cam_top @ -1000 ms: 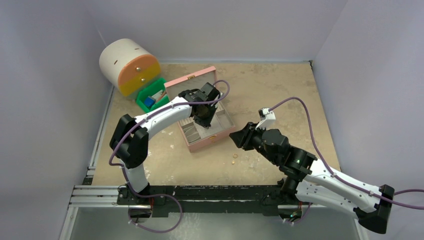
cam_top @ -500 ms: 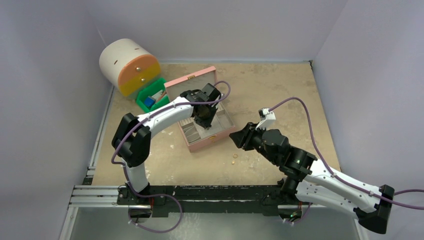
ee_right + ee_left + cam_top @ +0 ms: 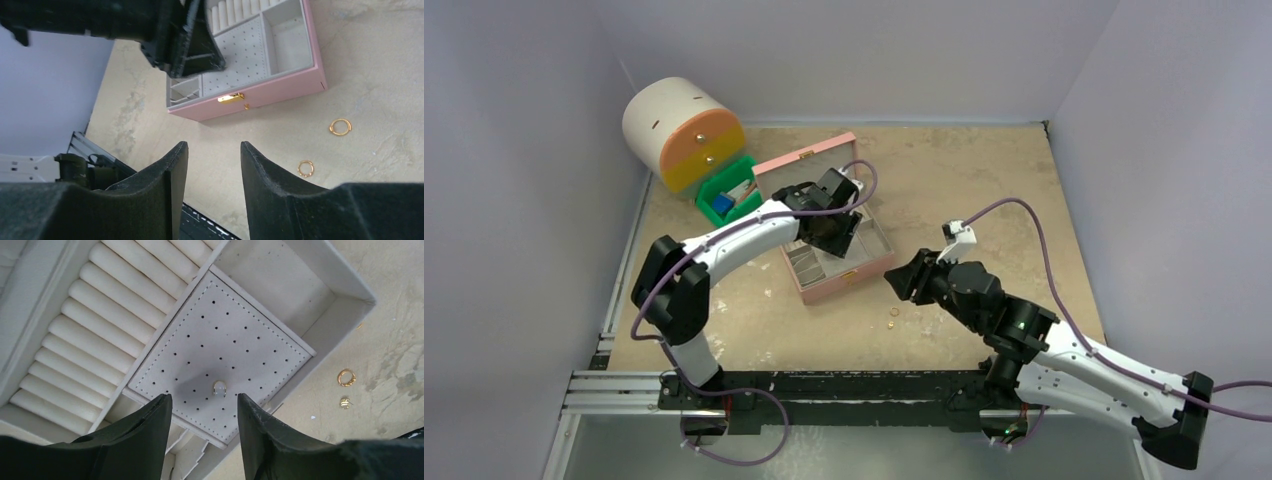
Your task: Organize the mixed jewelry
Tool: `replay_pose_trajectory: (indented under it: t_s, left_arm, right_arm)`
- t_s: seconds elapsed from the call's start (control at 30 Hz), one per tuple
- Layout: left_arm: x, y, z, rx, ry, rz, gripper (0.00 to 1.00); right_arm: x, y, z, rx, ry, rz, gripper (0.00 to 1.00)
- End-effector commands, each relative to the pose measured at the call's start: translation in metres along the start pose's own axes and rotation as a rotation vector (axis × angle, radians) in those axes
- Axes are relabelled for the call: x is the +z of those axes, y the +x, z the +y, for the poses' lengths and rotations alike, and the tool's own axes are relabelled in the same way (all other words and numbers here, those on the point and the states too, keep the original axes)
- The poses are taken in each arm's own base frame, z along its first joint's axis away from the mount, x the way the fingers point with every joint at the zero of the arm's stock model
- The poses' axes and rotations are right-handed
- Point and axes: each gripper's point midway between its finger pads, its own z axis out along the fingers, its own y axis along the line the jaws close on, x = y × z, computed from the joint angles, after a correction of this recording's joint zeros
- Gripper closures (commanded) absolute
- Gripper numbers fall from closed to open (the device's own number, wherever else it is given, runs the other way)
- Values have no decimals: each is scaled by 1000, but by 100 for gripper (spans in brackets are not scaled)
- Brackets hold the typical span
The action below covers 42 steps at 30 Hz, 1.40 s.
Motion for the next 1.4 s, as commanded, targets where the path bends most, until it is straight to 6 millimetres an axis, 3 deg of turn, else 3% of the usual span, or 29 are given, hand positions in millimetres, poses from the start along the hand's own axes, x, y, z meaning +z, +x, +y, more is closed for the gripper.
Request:
replay_pose_trajectory:
  t_s: [0.0,0.37,0.6,1.0,1.37]
  left_arm:
    - [-36,-32,-1,7,26,-179,49]
    - [-106,-59,-3,-11,90,-444,49]
    - [-138,-70,11,-62,46,-574,49]
    - [-158,-73,26,-118,-15,-647,50]
    - [-163,-73,27,-131,-15,-661,50]
  right_arm:
    - [4,10,-13,0,54,17,53]
    - [14,50,-50,-28,187,121,51]
    - [25,79,-68,-35,271,209,52]
    - [53,121,-84,-10,379,319,63]
    - [53,138,-90,15,451,372,68]
